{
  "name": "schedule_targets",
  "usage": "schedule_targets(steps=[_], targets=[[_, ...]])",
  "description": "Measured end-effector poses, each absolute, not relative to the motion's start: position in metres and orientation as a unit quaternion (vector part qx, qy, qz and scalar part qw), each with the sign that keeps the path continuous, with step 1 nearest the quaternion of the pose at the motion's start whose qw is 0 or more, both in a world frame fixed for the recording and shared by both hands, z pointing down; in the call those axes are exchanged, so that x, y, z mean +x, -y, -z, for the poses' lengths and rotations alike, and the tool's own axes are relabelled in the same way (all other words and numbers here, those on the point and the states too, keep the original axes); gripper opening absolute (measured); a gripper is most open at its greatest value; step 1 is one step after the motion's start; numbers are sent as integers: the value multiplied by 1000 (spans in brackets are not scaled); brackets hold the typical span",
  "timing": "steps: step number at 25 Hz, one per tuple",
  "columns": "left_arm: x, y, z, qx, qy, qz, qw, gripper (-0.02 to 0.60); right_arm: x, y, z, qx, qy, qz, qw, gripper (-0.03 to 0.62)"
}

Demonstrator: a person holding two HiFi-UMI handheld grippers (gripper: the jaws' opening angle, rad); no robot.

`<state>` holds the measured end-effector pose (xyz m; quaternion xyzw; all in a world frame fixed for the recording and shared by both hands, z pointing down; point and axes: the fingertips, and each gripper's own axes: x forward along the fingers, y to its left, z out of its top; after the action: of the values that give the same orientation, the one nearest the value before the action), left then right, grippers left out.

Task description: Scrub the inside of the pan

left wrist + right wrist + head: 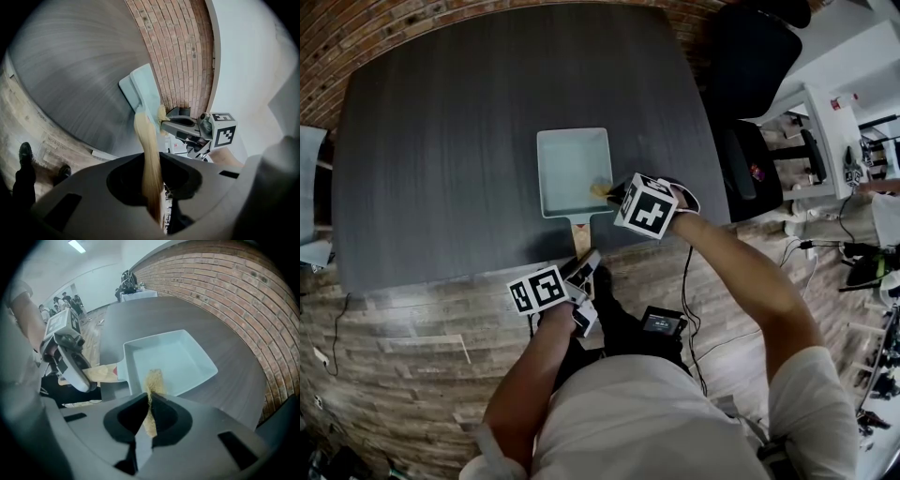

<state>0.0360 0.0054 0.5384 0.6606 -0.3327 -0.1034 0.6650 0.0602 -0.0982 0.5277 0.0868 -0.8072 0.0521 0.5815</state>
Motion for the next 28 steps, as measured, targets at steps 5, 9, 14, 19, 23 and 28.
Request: schedule_targets(steps=[5,9,14,19,23,28], targets=[[36,-5,-539,660,333,102,665,80,61,81,-527,72,808,-63,581,31],[36,-3,-539,662,331,100,665,80,63,69,-520,44,807,-60,586,32],[35,1,-540,663,331,97,664,80,48,75,-494,29,821,-51,569,31],[39,8,-539,670,331,85,659,80,21,110,-481,47,828,-15,558,31],[41,11,-532,693,312,77,646,125,-8,151,-480,77,825,28,559,31],[44,9,-528,701,292,81,645,175,-42,197,-487,111,816,59,565,31]])
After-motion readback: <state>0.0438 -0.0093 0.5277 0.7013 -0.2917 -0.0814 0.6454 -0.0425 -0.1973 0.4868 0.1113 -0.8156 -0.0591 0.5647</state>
